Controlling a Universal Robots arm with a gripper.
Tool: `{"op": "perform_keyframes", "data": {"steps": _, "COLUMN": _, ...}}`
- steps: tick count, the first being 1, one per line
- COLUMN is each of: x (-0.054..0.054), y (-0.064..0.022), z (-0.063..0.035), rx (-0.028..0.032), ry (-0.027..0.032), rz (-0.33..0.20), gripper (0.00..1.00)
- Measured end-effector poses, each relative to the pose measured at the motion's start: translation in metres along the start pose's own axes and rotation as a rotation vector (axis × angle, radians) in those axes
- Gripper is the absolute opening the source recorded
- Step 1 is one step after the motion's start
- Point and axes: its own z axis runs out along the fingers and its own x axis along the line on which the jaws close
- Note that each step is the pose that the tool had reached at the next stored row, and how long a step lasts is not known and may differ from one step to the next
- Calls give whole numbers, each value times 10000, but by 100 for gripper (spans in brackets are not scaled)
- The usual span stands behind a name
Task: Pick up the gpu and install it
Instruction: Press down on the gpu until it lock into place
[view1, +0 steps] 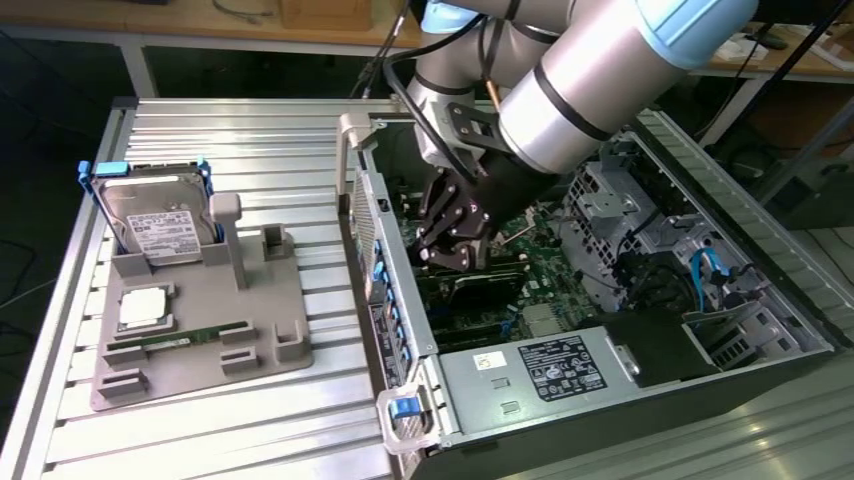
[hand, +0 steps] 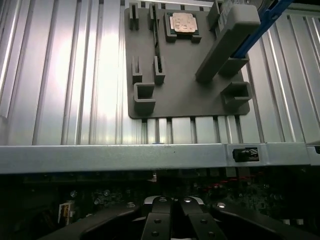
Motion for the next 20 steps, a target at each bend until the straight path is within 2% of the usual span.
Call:
{"op": "perform_keyframes", "data": {"steps": 1, "x": 0, "y": 0, "z": 1, "rx": 3, "ry": 46, "rz": 18, "gripper": 11}}
{"op": "perform_keyframes", "data": {"steps": 5, "x": -1, "y": -9, "z": -3, "rx": -13, "ry": 49, "rz": 20, "gripper": 11}}
{"op": "perform_keyframes", "data": {"steps": 8, "x": -3, "y": -85, "z": -33, "rx": -204, "ry": 47, "rz": 41, "gripper": 11}}
{"op": "perform_keyframes", "data": {"steps": 9, "x": -3, "y": -93, "z": -36, "rx": -236, "ry": 47, "rz": 44, "gripper": 11}}
{"op": "perform_keyframes", "data": {"steps": 11, "x": -3, "y": -92, "z": -37, "rx": -249, "ry": 47, "rz": 48, "gripper": 11}}
{"op": "perform_keyframes", "data": {"steps": 12, "x": -4, "y": -96, "z": -38, "rx": -285, "ry": 47, "rz": 50, "gripper": 11}}
{"op": "perform_keyframes", "data": {"steps": 15, "x": -5, "y": -130, "z": -51, "rx": -564, "ry": 45, "rz": 81, "gripper": 11}}
{"op": "perform_keyframes", "data": {"steps": 16, "x": -5, "y": -133, "z": -52, "rx": -595, "ry": 44, "rz": 83, "gripper": 11}}
{"op": "perform_keyframes", "data": {"steps": 20, "x": -5, "y": -125, "z": -48, "rx": -598, "ry": 44, "rz": 84, "gripper": 11}}
